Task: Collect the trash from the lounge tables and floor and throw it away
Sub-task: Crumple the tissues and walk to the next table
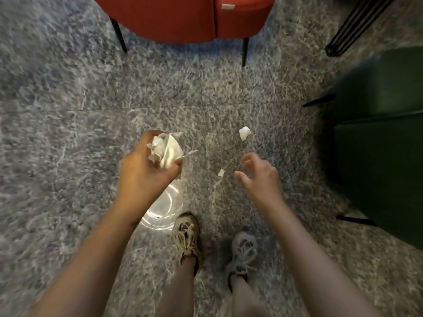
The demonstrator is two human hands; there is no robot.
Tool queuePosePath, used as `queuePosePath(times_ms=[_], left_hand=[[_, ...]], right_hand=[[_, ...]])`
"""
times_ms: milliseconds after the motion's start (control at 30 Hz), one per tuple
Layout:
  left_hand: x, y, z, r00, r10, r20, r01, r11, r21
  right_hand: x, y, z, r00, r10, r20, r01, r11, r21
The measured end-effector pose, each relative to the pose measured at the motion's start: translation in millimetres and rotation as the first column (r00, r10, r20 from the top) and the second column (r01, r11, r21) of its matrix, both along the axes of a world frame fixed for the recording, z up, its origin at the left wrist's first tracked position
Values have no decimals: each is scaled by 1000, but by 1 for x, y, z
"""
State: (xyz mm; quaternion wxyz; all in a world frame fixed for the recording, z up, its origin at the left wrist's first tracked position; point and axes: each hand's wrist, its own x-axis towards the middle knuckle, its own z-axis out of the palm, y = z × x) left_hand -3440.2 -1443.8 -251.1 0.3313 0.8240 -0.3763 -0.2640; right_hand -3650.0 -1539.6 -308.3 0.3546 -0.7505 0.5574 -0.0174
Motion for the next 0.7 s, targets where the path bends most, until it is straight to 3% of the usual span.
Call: queuePosePath(times_ms=[200, 300, 467, 700], left_hand=[[-9, -16, -112, 997, 39, -72, -36, 999, 37], [-16, -26, -193, 994, 55, -95, -49, 997, 59], [-29, -34, -310, 976, 116, -183, -104, 992, 74], [-48, -26, -375, 967, 131, -218, -108, 987, 115]], right_hand=[[-7, -18, -138, 982, 35, -184, -18, 996, 91], [-9, -28, -226, 978, 26, -205, 5, 989, 148], [-9, -28, -351, 960, 75, -270, -44, 992, 119], [-6, -5, -417, 923, 63, -378, -72, 997, -8]])
